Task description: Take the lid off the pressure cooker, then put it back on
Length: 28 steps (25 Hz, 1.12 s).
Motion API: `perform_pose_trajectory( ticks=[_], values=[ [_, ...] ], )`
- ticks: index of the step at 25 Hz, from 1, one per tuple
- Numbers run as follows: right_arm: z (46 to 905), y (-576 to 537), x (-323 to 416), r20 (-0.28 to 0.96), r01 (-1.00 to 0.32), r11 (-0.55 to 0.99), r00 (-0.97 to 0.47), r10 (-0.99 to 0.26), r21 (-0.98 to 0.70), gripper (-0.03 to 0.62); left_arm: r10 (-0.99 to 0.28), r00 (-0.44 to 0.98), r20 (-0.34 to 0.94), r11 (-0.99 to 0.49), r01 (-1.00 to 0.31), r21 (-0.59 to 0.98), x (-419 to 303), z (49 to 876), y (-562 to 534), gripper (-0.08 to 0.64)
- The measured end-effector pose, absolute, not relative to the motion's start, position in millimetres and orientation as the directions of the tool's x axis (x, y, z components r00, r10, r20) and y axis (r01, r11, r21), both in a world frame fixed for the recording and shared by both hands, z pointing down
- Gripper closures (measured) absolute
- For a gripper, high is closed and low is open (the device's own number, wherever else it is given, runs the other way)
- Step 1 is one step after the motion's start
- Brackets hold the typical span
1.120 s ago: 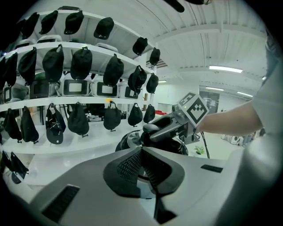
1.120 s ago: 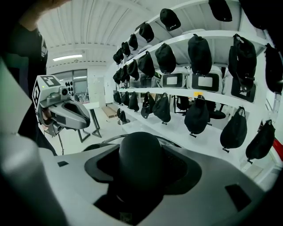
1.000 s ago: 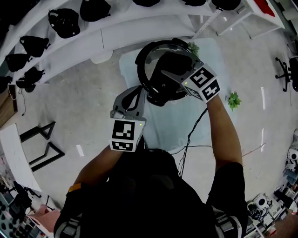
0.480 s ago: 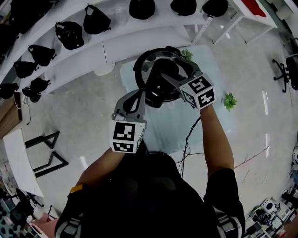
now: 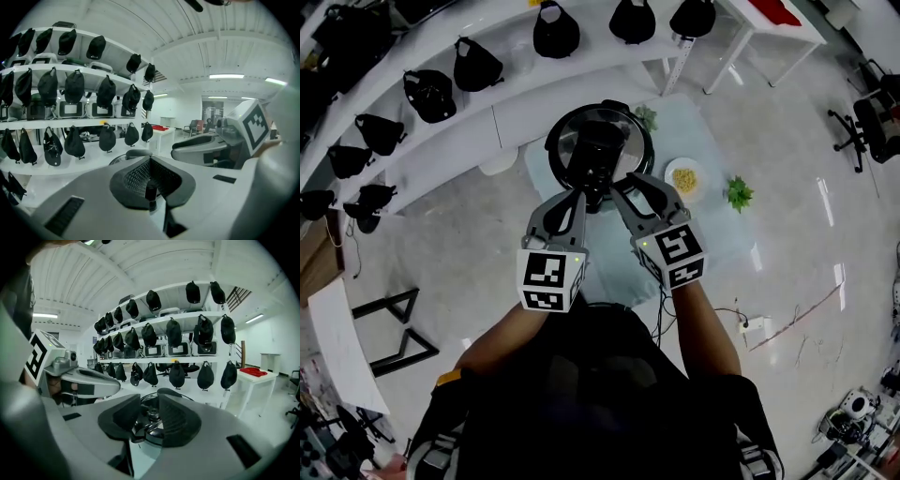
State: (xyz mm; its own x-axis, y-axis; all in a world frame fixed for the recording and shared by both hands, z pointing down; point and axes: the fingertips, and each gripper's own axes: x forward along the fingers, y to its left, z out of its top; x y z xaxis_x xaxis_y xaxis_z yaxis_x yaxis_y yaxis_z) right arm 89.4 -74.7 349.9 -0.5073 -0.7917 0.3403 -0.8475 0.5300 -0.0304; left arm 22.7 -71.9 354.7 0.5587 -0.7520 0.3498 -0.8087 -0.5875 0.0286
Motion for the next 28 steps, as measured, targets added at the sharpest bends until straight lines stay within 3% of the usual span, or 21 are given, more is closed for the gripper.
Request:
perform_pose_trajectory(
  ticks=[3, 6, 20, 28],
  values=[
    [345.9, -50.1, 96.1, 0.336, -0.881, 0.472, -0.454, -0.825, -0.031, 0.522, -0.752, 0.563, 0.344, -0.593, -0.805, 0.022, 28.7, 352.3, -56.4, 0.552],
    [345.6, -29.8, 106.2, 0.341, -0.911, 0.411, -0.400, -0.851, -0.041, 0.557, -0.750, 0.566, 0.341, -0.597, -0.802, 0.019, 34.3, 351.0, -39.9, 0.552],
    [349.6, 48.1, 110.1, 0.341, -0.972, 0.228, -0.234, -0.910, -0.058, 0.574, -0.627, 0.705, 0.331, -0.734, -0.677, 0.049, 45.1, 357.3, 35.1, 0.552],
    [345.3, 93.1, 65.6, 0.346, -0.996, 0.056, -0.077, -0.935, -0.072, 0.574, -0.528, 0.788, 0.317, -0.824, -0.566, 0.034, -0.8, 345.7, 70.2, 0.552]
  ],
)
